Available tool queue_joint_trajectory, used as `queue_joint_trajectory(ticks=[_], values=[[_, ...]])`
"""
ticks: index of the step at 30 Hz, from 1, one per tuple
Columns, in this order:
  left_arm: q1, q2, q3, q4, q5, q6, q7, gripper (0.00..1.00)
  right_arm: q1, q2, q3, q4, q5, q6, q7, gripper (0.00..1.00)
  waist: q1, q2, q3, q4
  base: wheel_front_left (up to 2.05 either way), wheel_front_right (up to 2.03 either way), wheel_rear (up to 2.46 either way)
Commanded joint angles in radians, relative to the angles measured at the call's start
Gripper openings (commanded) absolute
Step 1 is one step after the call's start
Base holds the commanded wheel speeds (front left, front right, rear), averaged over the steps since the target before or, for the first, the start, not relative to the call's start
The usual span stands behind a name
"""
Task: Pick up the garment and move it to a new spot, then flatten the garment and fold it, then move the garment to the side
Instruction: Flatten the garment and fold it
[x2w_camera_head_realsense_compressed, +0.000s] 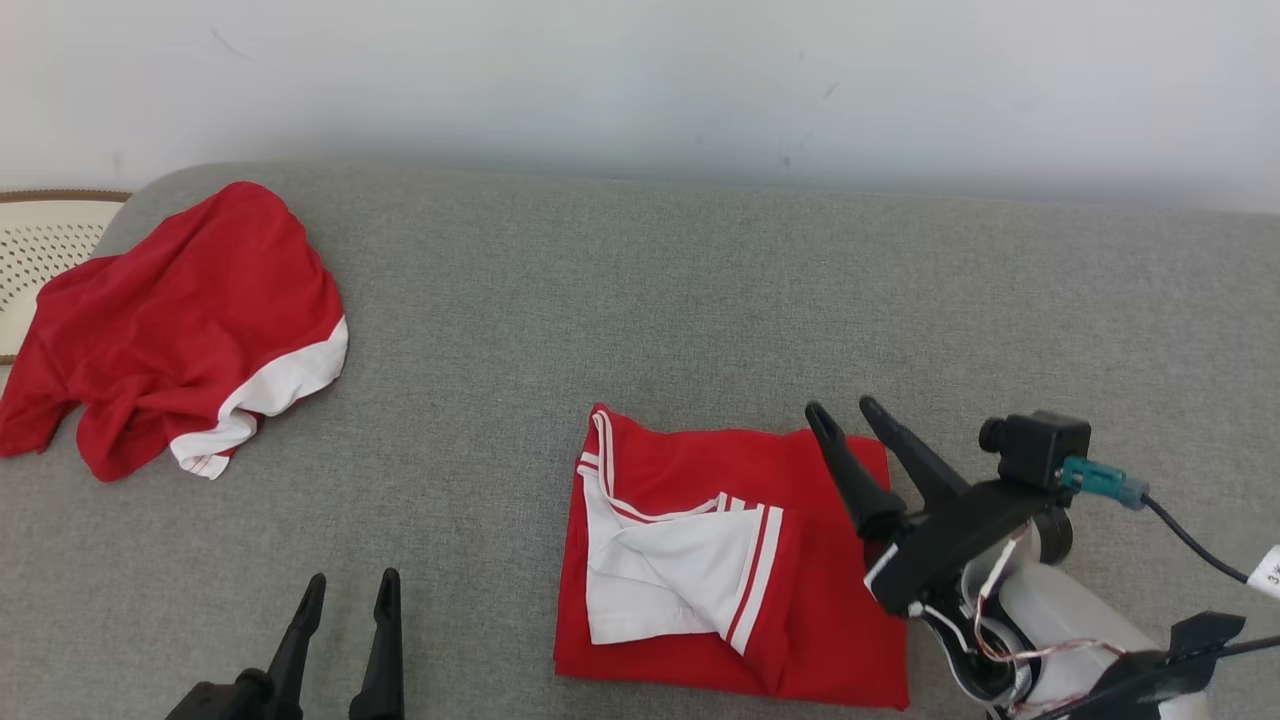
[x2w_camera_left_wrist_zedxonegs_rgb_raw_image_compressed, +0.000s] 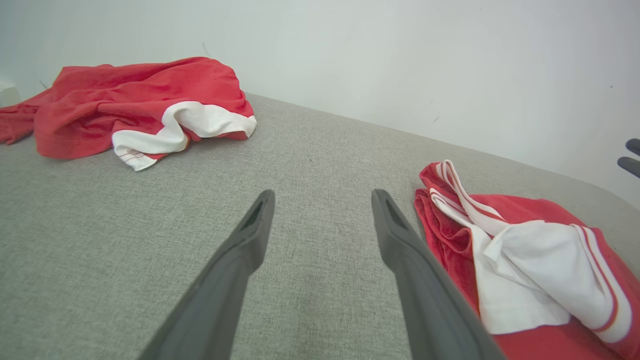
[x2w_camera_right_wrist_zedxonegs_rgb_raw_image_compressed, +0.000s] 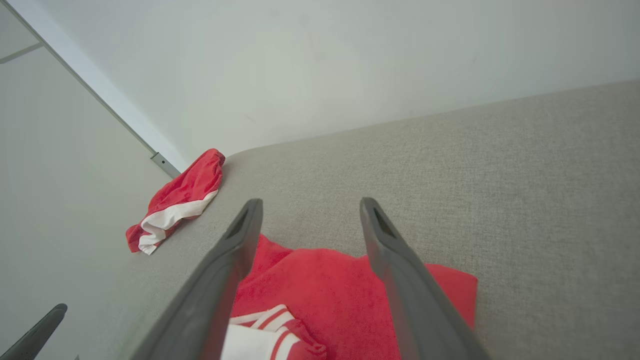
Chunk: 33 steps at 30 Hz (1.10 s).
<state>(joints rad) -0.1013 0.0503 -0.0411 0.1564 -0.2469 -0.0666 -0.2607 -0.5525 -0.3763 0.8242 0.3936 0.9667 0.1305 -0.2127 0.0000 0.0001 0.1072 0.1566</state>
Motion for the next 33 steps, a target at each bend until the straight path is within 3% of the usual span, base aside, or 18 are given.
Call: queue_joint_trajectory(ticks=[1,12,13,14,15,16,17,24,33], values=[[0.020,0.001,0.007,-0.005,0.008,0.004,-0.005,1.00,0.032,-0.009,-0.003,-0.002,-0.010,0.000,0.010,1.00,0.0000,-0.0001,-0.003,-0.001,0.00,0.00,0.00],[0.028,0.001,0.018,-0.017,0.011,0.003,-0.005,1.00,0.149,-0.002,-0.024,-0.013,-0.002,0.000,0.051,1.00,0.0000,-0.0001,0.005,-0.006,0.00,0.00,0.00],[0.027,0.001,0.017,-0.017,0.011,0.003,-0.005,1.00,0.150,-0.005,-0.024,-0.004,-0.021,0.000,0.046,0.92,0.0000,-0.0001,0.006,-0.006,0.00,0.00,0.00],[0.026,0.001,0.018,-0.017,0.011,0.004,-0.005,1.00,0.146,-0.007,-0.024,0.006,-0.046,0.000,0.040,0.61,0.0000,-0.0001,0.008,-0.007,0.00,0.00,0.00],[0.025,0.001,0.019,-0.017,0.012,0.003,-0.005,1.00,0.142,-0.008,-0.026,0.018,-0.072,0.000,0.031,0.39,0.0000,-0.0001,0.009,-0.008,0.00,0.00,0.00],[0.024,0.001,0.019,-0.016,0.012,0.002,-0.005,1.00,0.136,-0.008,-0.028,0.030,-0.103,0.000,0.022,0.24,0.0000,-0.0001,0.011,-0.008,0.00,0.00,0.00],[0.023,0.001,0.019,-0.016,0.013,0.002,-0.005,1.00,0.132,-0.006,-0.031,0.042,-0.130,0.000,0.016,0.00,0.0000,-0.0001,0.012,-0.008,0.00,0.00,0.00],[0.012,0.001,0.021,-0.015,0.013,0.000,-0.005,1.00,0.109,0.021,-0.014,0.109,-0.297,0.000,0.000,0.00,0.0000,-0.0001,0.026,-0.006,0.00,0.00,0.00],[0.002,0.001,0.025,-0.015,0.011,0.000,-0.005,1.00,0.091,0.096,0.002,0.184,-0.374,0.000,-0.018,0.00,0.0000,-0.0001,0.037,0.006,0.00,0.00,0.00]])
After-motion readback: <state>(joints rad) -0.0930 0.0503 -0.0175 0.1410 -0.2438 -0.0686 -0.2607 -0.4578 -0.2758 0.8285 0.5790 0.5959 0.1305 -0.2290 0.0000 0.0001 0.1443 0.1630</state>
